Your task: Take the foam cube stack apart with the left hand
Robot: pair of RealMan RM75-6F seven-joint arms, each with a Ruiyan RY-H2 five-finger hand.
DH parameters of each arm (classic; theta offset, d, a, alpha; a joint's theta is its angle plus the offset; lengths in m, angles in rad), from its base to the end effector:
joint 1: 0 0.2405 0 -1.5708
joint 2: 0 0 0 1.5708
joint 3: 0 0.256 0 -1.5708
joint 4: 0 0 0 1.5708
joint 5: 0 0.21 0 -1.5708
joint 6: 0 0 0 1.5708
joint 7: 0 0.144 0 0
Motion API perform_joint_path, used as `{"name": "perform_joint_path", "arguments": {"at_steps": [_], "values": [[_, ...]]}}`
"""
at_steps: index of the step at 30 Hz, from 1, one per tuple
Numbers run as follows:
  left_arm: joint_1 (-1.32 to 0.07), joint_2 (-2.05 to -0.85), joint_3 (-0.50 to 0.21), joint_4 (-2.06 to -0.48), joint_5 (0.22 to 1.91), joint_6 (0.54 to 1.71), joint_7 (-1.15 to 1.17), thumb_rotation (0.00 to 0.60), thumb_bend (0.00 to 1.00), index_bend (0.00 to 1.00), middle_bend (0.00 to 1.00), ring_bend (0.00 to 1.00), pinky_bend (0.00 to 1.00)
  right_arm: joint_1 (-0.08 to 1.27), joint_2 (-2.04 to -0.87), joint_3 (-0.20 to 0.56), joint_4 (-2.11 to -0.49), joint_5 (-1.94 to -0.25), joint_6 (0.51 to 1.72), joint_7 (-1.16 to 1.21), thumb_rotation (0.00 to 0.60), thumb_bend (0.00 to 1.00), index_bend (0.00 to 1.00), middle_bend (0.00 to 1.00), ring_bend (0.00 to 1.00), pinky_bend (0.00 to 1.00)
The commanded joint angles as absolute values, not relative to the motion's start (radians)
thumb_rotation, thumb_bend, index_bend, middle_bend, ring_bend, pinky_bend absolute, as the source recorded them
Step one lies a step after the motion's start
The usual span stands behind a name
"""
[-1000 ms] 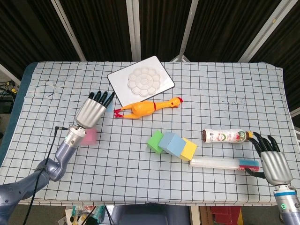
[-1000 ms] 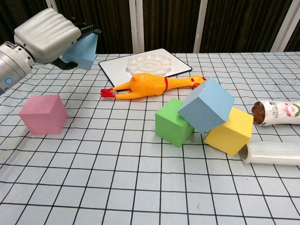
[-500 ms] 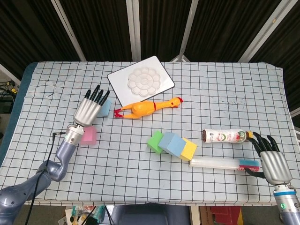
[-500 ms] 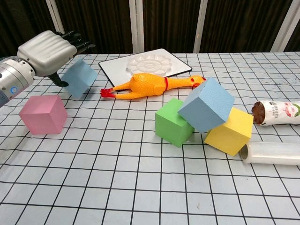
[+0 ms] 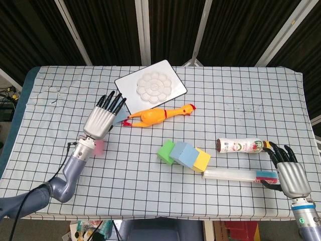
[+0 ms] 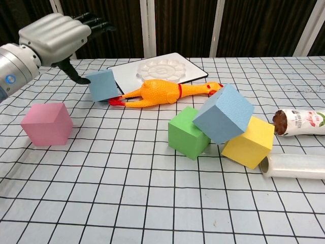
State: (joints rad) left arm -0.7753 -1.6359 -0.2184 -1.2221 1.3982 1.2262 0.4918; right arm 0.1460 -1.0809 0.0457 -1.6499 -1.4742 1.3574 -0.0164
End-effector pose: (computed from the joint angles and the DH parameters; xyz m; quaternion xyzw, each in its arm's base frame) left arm -0.1248 0.3762 0.0165 -0.7219 -0.1230 -0.4266 0.5308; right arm -0.3058 -0.1975 0.1518 0.6267 -0.4072 0.3589 0.5592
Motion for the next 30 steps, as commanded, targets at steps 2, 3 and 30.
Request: {"name": "perform_joint_path", "arguments": {"at_steps": [2,3,30], "values": [[-0.781,-1.565,-0.279,-1.463,1.353,1.223,0.463,0.600,0.00,0.00,0.04,0.00,0.16,0.143,-1.079,0.047,-1.651,-1.474,1.364,-0.013,0.600,0.03,0.18,0.07,0.15,0.04],[-0.786,-1.559,-0.281,-1.494,1.339,1.208,0.486,0.600,0.00,0.00,0.03,0.00,0.15,0.142,-1.078,0.047,-1.651,-1.474,1.365,-0.012,0.600,0.03,0.18,0.07,0.15,0.04],[-1.014,-1.577,-0.369,-1.707,0.811,0.792,0.480,0.600,0.00,0.00,0.01,0.00,0.07,0.146,-1.091,0.053,-1.647,-1.454,1.357,-0.046,0.600,0.03,0.18,0.07,0.15,0.04]]}}
